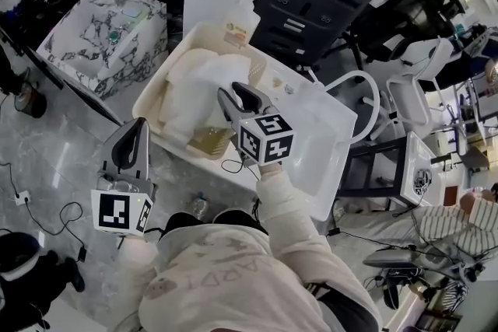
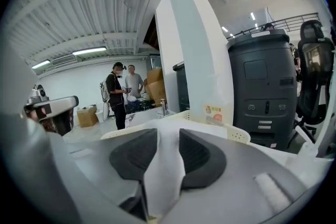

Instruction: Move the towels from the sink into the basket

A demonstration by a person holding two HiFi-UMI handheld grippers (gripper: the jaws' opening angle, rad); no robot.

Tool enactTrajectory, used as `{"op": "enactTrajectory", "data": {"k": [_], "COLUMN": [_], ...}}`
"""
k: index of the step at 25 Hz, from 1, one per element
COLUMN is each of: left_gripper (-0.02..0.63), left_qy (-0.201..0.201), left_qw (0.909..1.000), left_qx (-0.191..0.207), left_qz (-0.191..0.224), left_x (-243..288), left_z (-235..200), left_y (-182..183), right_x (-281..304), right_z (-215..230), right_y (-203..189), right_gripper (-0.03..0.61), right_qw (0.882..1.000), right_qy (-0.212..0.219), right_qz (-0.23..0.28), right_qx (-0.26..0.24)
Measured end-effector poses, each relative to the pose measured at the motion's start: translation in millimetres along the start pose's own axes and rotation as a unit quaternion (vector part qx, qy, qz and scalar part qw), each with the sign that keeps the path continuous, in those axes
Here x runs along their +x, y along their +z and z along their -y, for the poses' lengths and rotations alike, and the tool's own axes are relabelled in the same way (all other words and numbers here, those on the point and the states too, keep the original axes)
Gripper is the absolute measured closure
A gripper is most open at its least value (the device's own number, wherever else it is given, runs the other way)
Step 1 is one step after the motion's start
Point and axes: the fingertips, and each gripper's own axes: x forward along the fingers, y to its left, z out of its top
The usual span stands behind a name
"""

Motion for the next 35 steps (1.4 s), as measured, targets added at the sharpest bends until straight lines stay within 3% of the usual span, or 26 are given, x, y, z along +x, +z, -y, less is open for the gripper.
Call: {"op": "enactTrajectory", "data": {"k": [2, 4, 16, 19, 35], "left_gripper": [0.609, 0.609, 0.609, 0.609, 0.609], "left_qy": [-0.003, -0.008, -0.027, -0.032, -0.053], "left_qw": [1.0000, 1.0000, 0.9995, 0.9994, 0.9983], "left_qx": [0.001, 0.003, 0.009, 0.010, 0.020], "left_qz": [0.003, 0.004, 0.011, 0.013, 0.017], "left_x": [1.5, 3.0, 7.6, 8.1, 10.4], "left_z": [3.0, 6.6, 29.8, 36.9, 66.9], "left_y": [2.4, 4.6, 14.1, 16.3, 24.7], "right_x": [-8.5, -15.9, -57.8, -69.9, -126.4], "right_z": [-1.2, -2.0, -9.2, -7.8, 2.2], "right_y": [3.0, 2.5, 20.7, 26.4, 33.1], "right_gripper": [0.515, 0.538, 0.520, 0.568, 0.568], "right_qw": [1.000, 1.000, 0.997, 0.996, 0.991], "right_qy": [0.000, 0.003, -0.002, -0.008, -0.041], "right_qz": [0.009, 0.016, 0.071, 0.084, 0.121], "right_qx": [0.001, 0.008, -0.012, -0.014, -0.026]}}
